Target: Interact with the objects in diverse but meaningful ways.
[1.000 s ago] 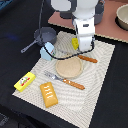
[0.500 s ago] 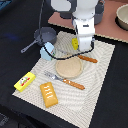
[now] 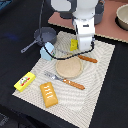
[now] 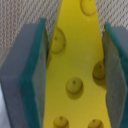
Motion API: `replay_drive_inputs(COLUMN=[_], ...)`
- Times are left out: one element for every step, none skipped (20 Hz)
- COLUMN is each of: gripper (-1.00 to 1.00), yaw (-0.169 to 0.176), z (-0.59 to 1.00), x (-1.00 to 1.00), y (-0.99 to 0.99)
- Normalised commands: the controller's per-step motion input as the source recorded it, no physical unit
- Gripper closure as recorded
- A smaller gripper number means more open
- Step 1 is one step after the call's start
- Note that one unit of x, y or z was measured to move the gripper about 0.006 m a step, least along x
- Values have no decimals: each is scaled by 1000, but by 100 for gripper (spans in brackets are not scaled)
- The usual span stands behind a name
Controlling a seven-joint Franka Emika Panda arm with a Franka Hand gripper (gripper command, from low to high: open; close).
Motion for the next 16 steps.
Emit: replay_drive_inputs(gripper=[100,100,100,100,100,100,100,100,100,100,100,100,100,100,100,100], yaw=[0,10,13,16,19,16,10,5,2,0,0,0,0,0,0,0], z=[1000,1000,1000,1000,1000,1000,1000,1000,1000,1000,989,894,800,740,717,677], x=[89,100,91,103,157,194,151,209,231,229,240,240,246,349,334,314], y=[563,534,503,514,551,546,506,520,520,483,457,403,277,223,186,189])
